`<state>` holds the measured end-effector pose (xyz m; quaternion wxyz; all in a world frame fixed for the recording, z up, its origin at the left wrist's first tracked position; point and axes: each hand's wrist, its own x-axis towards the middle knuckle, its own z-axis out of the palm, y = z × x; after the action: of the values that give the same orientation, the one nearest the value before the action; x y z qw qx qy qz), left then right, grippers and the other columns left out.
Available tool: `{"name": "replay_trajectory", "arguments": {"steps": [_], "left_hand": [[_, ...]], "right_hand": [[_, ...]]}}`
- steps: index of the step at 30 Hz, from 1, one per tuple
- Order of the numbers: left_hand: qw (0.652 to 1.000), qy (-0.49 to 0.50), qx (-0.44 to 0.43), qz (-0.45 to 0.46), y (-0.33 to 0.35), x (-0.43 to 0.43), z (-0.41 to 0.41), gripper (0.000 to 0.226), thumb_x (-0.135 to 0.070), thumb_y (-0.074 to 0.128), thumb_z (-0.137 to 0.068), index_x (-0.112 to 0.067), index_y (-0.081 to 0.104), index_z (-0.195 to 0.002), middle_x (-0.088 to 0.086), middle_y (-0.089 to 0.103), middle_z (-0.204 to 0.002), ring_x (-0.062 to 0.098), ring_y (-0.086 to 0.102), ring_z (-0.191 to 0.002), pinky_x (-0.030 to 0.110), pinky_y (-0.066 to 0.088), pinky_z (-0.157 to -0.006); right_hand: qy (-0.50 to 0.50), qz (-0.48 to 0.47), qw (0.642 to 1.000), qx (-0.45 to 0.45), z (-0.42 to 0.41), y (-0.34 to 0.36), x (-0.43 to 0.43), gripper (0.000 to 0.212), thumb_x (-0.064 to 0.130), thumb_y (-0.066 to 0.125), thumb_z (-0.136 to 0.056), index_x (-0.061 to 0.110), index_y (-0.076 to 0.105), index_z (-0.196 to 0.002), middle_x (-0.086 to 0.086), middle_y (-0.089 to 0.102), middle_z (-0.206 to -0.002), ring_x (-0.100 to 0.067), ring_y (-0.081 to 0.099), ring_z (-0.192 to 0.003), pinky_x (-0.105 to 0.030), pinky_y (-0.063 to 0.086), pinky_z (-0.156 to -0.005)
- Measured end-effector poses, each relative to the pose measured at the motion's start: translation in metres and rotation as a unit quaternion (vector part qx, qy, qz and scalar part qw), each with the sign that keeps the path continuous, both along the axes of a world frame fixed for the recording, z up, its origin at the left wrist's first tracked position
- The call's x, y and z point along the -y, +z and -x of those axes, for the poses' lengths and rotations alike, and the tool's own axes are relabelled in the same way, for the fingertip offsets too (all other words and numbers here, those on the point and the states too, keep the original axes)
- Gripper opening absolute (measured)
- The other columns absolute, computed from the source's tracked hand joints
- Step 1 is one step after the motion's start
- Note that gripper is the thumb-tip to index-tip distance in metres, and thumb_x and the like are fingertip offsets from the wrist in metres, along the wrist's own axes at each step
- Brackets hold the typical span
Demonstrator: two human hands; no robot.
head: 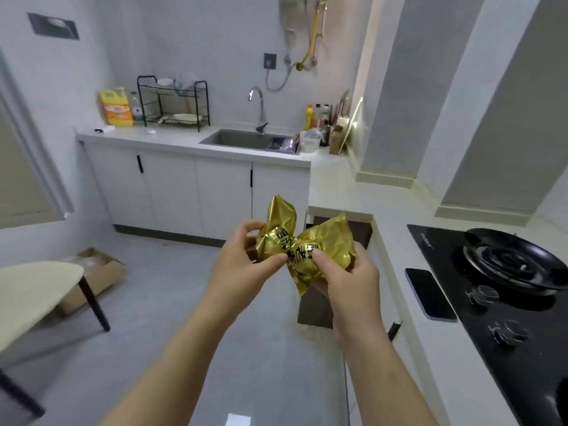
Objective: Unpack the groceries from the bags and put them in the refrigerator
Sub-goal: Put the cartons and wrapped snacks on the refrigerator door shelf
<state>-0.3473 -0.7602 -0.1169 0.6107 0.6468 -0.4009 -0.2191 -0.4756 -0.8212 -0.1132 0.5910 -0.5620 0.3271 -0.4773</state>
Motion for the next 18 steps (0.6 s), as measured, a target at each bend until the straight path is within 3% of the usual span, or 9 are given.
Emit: {"name": "replay_trajectory", "arguments": {"steps": [9,14,18], "left_hand": [[0.981,0.19,0.036,0.021,0.023,-0.123,-0.046,0.047,-0.017,0.076,-0.075,-0.029,0.05,-0.112,-0.006,0.064,-0.101,0.011,0.064,-0.088,0.019,0.047,-0.063],[0.968,0.241,0.052,0.052,0.043,-0.169,-0.08,0.044,-0.016,0.075,-0.076,-0.035,0.049,-0.105,-0.01,0.064,-0.098,0.008,0.064,-0.09,0.022,0.051,-0.07],[0.958,0.271,0.069,0.068,0.056,-0.203,-0.124,0.046,-0.017,0.076,-0.076,-0.036,0.048,-0.107,-0.008,0.063,-0.1,0.012,0.064,-0.093,0.028,0.055,-0.076]], "right_hand": [[0.184,0.017,0.982,0.023,-0.075,0.024,-0.081,0.015,0.007,0.066,-0.084,0.021,0.062,-0.083,-0.003,0.07,-0.084,-0.02,0.068,-0.085,-0.034,0.059,-0.075],[0.232,0.05,0.971,0.032,-0.122,0.045,-0.116,0.015,0.007,0.066,-0.083,0.021,0.061,-0.08,-0.01,0.069,-0.086,-0.028,0.068,-0.086,-0.046,0.057,-0.08],[0.259,0.064,0.963,0.049,-0.172,0.061,-0.148,0.016,0.007,0.066,-0.083,0.022,0.062,-0.082,-0.006,0.07,-0.084,-0.024,0.069,-0.084,-0.039,0.058,-0.077]]}}
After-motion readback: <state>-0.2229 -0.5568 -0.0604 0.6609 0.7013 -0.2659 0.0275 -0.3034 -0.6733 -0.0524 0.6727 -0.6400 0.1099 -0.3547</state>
